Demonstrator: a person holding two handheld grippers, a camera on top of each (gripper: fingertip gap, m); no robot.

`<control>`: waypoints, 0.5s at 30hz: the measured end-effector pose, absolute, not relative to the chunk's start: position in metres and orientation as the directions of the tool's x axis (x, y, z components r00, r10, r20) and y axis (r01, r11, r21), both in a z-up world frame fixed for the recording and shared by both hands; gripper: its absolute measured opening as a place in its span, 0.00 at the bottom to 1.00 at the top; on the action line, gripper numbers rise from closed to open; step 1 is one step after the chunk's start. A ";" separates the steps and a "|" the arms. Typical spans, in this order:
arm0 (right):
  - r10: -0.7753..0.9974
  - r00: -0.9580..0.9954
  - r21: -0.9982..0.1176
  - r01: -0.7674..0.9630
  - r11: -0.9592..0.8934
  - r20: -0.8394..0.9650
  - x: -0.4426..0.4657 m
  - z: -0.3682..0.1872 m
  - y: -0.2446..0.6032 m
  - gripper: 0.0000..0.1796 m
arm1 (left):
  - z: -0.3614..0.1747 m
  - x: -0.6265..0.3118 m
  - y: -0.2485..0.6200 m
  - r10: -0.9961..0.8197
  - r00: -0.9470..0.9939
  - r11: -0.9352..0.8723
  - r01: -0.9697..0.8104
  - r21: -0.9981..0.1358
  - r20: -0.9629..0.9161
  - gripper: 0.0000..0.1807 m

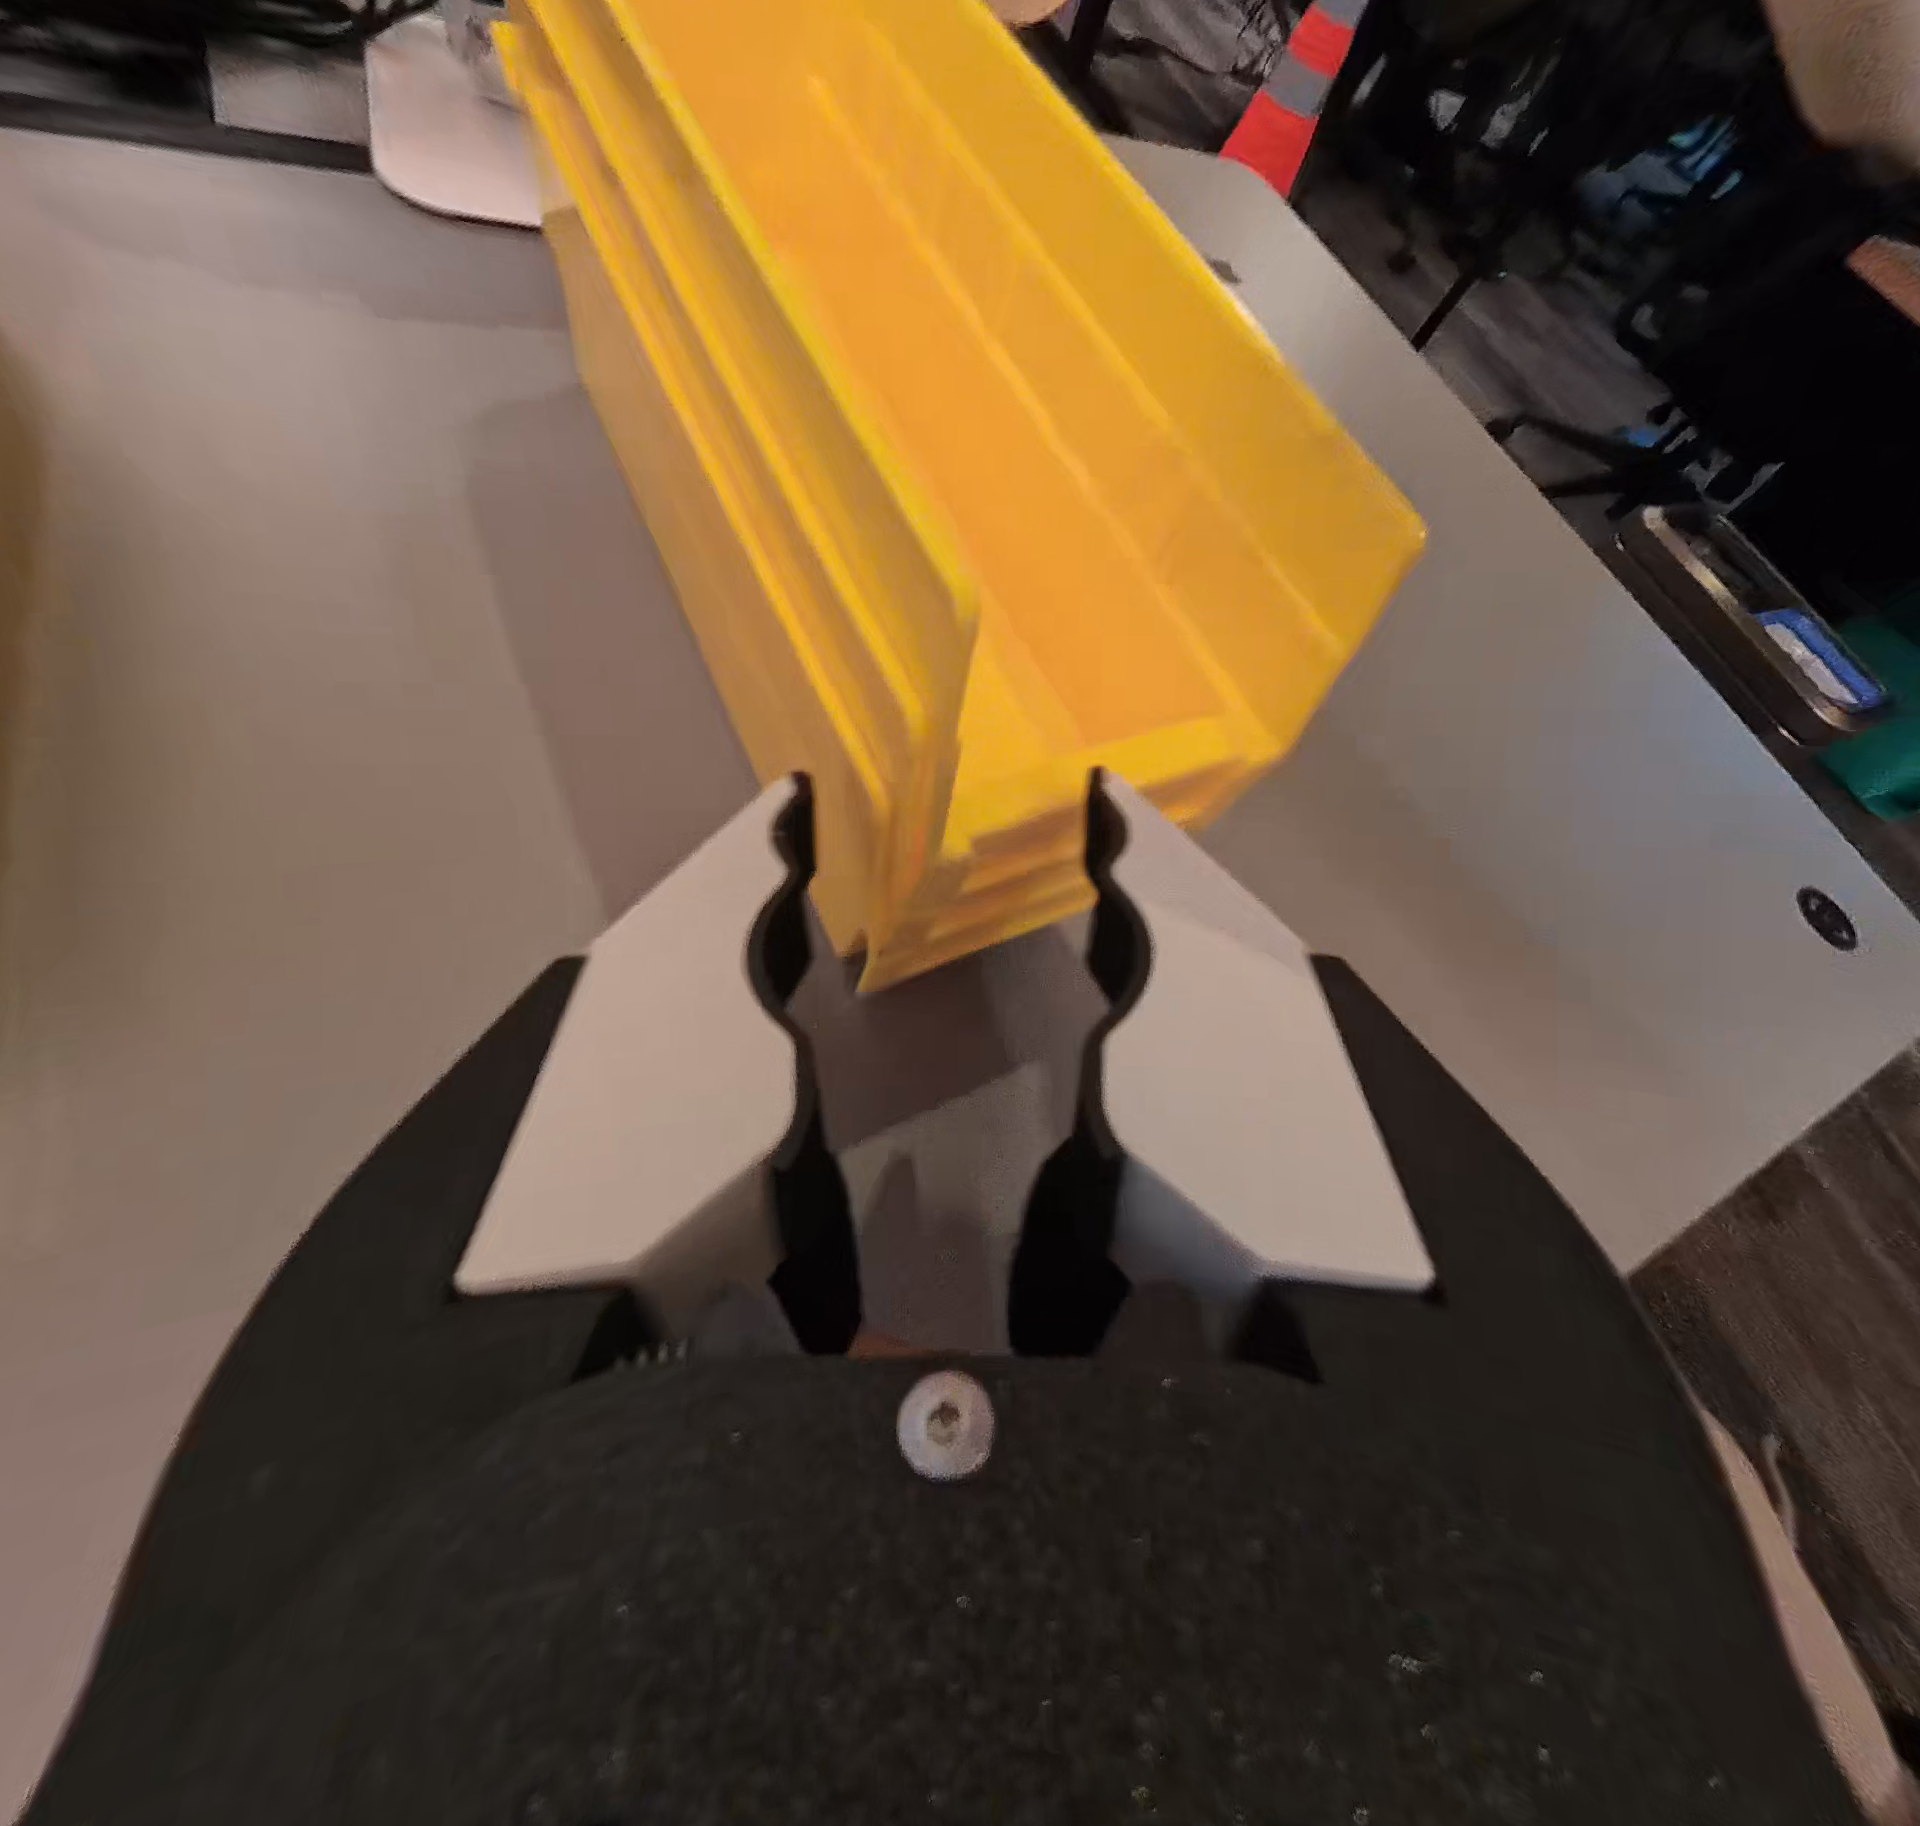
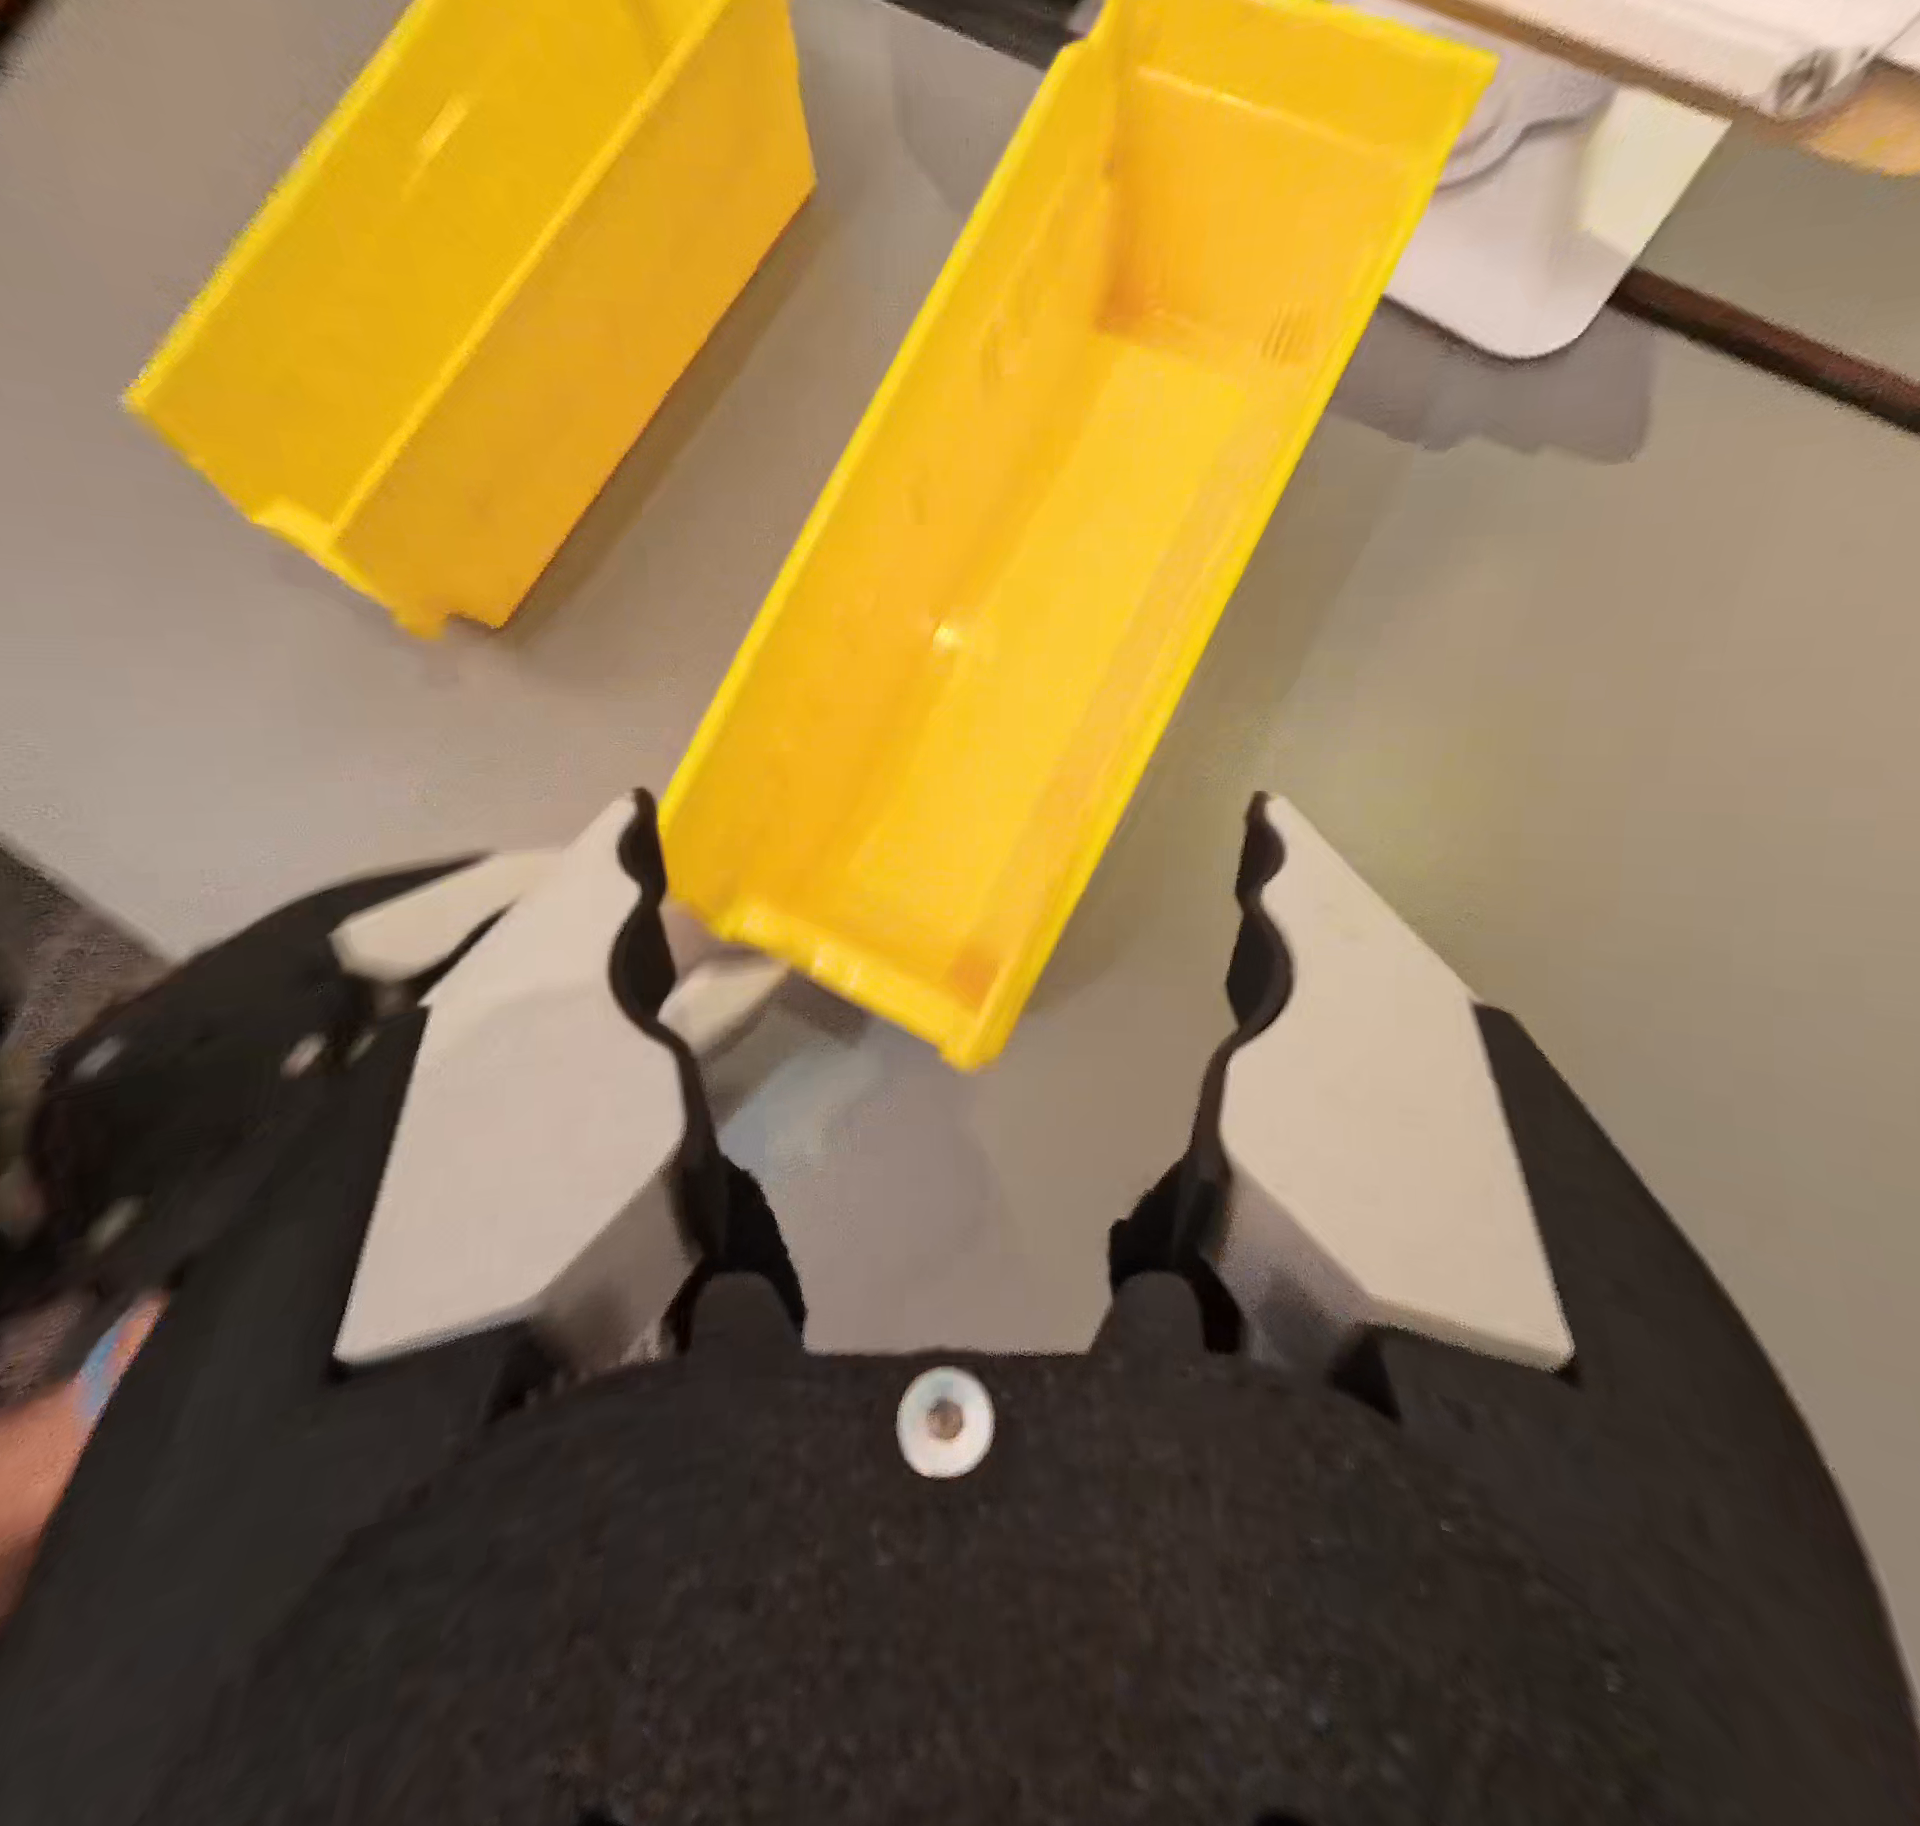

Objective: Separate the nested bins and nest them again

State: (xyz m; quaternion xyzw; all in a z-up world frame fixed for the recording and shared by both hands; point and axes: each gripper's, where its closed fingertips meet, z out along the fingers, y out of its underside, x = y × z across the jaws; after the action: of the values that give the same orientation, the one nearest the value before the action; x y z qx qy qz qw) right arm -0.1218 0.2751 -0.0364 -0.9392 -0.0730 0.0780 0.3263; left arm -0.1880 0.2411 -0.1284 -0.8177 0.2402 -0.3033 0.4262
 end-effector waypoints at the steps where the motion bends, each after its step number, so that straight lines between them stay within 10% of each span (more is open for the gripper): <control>1: 0.174 0.983 -0.593 0.107 -0.798 -0.058 -0.121 -0.039 0.292 0.63 | -0.128 -0.195 0.235 -0.652 0.696 -0.533 -0.140 -0.834 0.300 0.35; 15: -0.138 0.990 -0.303 -0.140 -0.943 -0.030 -0.116 -0.107 0.372 0.65 | -0.152 -0.330 0.136 -0.724 0.625 -0.540 -0.253 -0.802 0.290 0.28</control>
State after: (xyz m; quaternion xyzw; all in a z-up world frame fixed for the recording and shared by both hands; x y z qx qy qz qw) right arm -0.1164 0.3722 -0.1074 -0.9856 0.0704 0.0043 0.1540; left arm -0.3298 0.1359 -0.1522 -0.8196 0.2982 -0.3136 0.3755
